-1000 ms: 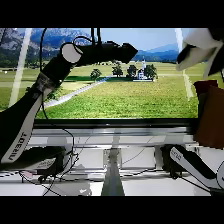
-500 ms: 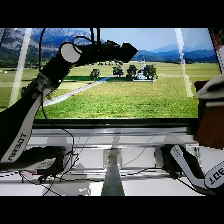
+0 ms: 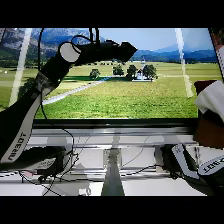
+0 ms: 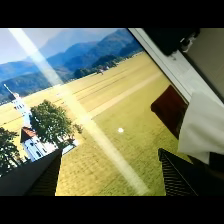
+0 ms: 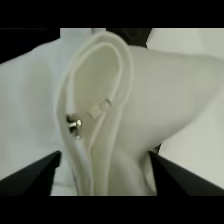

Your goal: Fold the clothes and pants, and hang the long-sleeved shirts on hangers.

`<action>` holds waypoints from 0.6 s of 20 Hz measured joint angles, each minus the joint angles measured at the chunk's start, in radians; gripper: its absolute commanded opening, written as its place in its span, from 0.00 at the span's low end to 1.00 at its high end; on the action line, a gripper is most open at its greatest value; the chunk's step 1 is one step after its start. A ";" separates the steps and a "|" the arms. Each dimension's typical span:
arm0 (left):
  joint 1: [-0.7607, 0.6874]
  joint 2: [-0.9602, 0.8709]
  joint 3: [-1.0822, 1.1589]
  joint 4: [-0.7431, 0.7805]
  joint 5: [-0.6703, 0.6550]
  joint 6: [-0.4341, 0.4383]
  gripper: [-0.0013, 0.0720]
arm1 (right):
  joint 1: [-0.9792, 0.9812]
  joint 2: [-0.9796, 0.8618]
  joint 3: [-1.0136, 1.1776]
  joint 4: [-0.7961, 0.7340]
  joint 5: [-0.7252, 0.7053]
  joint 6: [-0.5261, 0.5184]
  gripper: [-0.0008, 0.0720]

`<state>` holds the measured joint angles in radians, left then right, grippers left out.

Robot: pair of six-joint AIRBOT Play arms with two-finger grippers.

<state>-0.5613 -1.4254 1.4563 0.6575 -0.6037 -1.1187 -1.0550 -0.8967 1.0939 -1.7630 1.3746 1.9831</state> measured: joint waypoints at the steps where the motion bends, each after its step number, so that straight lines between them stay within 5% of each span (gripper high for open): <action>1: 0.000 -0.001 0.000 0.000 0.000 0.000 0.97 | -0.014 0.000 -0.004 -0.003 -0.008 0.011 0.96; 3: 0.000 -0.001 0.000 0.000 0.000 0.000 0.97 | -0.033 0.000 -0.010 -0.006 -0.022 0.027 0.92; 4: 0.000 -0.001 0.000 0.000 0.000 0.000 0.97 | -0.039 0.000 -0.011 0.002 -0.035 0.031 0.64; 5: 0.000 -0.001 0.000 0.000 0.000 0.000 0.97 | -0.043 0.000 -0.013 0.019 -0.042 0.035 0.16; 6: 0.000 -0.001 0.000 0.000 0.000 0.000 0.97 | -0.043 0.000 -0.013 0.050 -0.061 0.038 0.04; 12: 0.000 -0.001 0.000 0.000 0.000 0.000 0.97 | 0.126 0.000 0.003 0.286 -0.222 -0.093 0.04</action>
<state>-0.5613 -1.4261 1.4563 0.6575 -0.6033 -1.1191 -0.9295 -0.8967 1.0966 -1.4765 1.1530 1.8896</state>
